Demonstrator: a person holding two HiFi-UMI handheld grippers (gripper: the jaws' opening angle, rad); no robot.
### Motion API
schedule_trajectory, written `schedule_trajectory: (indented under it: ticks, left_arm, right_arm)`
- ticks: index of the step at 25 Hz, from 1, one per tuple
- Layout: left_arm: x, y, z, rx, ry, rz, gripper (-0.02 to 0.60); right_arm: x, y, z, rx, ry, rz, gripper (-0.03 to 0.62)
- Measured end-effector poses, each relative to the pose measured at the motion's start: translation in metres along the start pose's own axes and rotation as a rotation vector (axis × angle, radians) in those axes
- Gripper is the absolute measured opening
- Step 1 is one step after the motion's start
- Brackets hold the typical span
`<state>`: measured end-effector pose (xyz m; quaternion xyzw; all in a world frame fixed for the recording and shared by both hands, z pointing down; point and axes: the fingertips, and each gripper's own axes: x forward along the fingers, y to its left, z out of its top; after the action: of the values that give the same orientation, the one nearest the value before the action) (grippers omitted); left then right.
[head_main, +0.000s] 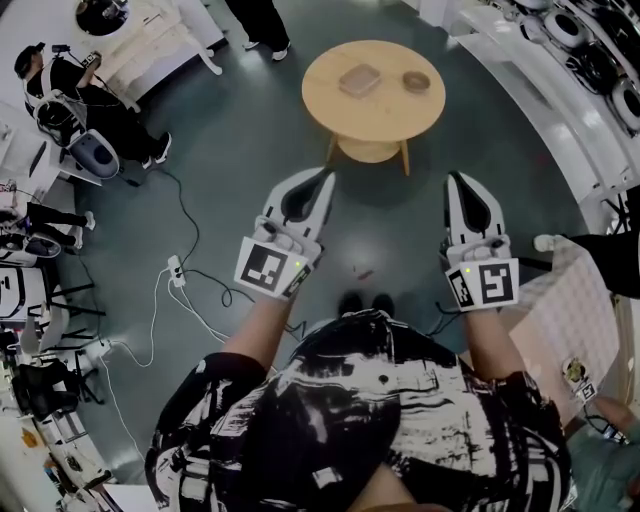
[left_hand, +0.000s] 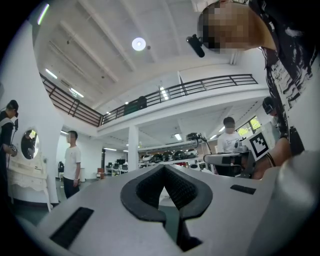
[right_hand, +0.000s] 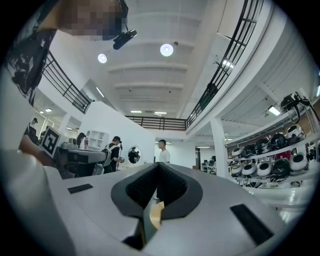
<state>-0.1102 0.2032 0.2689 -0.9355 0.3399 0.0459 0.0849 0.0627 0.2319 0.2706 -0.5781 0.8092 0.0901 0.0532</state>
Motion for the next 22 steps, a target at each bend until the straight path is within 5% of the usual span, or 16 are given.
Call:
schedule_trajectory:
  ticks: [22]
  left_arm:
    - [0.008, 0.005, -0.005, -0.004, 0.005, 0.016, 0.000]
  right_arm:
    - [0.005, -0.003, -0.006, 0.020, -0.002, 0.023, 0.000]
